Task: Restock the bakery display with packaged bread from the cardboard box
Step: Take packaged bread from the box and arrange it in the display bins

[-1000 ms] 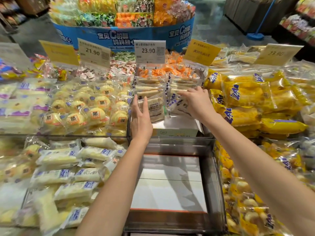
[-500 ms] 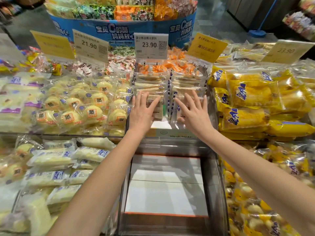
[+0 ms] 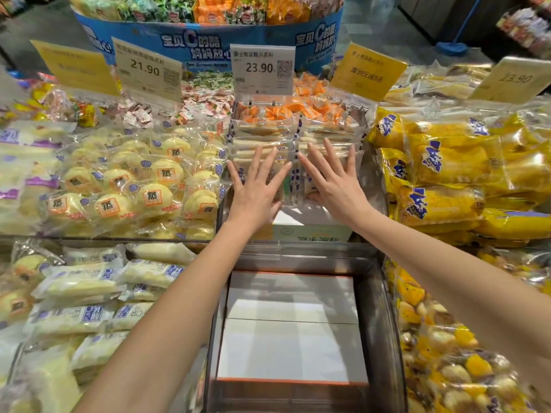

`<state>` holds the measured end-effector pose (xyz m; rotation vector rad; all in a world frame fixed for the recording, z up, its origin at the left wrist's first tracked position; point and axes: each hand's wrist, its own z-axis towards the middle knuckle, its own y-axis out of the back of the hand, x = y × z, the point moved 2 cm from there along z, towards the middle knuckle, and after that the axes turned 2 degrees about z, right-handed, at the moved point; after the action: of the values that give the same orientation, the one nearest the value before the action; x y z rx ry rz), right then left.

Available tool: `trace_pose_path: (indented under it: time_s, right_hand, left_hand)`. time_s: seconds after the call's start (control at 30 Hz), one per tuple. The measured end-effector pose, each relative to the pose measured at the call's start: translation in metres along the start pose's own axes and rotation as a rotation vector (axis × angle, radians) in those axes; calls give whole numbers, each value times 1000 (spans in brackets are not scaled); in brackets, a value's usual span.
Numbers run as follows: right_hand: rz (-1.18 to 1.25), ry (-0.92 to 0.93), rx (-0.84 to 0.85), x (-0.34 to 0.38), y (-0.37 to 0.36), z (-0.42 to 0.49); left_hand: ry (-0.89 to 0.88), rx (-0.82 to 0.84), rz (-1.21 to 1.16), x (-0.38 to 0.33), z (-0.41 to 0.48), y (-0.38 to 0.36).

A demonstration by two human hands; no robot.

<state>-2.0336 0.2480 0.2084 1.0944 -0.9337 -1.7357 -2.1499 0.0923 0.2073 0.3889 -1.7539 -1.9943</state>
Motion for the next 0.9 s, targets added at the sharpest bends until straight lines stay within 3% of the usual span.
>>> trace_pose_path:
  time_s: [0.37, 0.73, 0.9]
  right_hand:
    - [-89, -27, -86, 2, -14, 9]
    - [26, -159, 42, 23, 21, -8]
    - [262, -203, 46, 35, 73, -47]
  left_hand:
    - [130, -211, 1, -3, 17, -12]
    - [160, -47, -9, -17, -13, 23]
    - [99, -6, 32, -34, -45, 72]
